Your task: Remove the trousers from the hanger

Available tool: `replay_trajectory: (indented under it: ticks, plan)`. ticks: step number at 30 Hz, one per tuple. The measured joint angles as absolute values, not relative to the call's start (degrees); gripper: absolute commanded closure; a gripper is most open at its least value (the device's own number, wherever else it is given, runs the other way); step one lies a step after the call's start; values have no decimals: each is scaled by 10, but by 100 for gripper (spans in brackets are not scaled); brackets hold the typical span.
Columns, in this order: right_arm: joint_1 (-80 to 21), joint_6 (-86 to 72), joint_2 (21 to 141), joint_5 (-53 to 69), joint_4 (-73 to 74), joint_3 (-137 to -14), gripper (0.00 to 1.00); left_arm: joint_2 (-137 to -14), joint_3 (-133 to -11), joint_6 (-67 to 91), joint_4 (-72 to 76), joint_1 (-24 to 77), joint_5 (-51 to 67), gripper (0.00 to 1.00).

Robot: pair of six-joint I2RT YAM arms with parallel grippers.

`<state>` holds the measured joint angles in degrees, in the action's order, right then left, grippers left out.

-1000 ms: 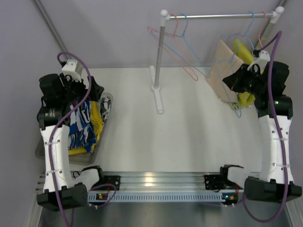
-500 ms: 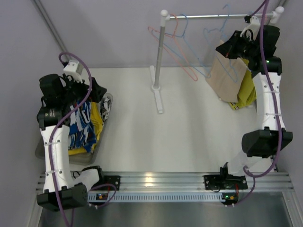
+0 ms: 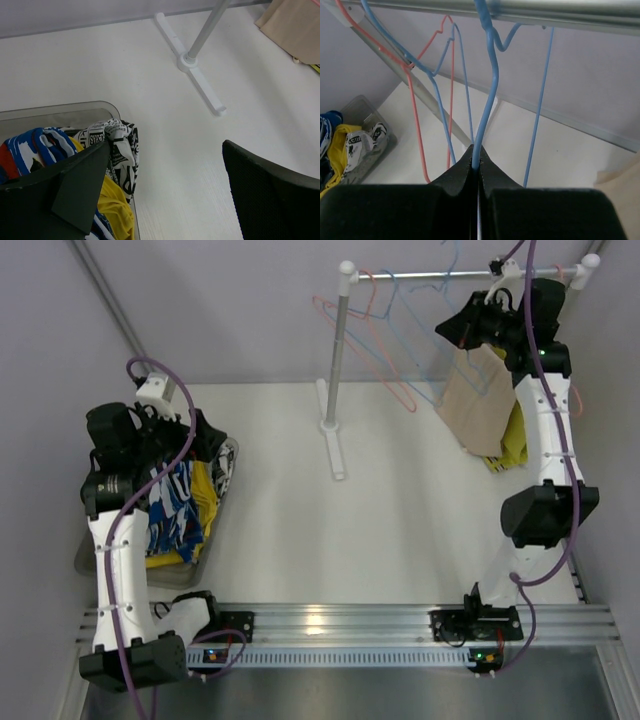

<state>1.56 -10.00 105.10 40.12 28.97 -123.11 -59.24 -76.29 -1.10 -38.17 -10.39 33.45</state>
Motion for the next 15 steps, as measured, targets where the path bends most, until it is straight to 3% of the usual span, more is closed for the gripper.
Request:
replay_trajectory:
  ticks: [15]
  plan:
    - [-44,-57,1062,413,290,-1187,100,-590,-754,-6,-382,-104,320,1]
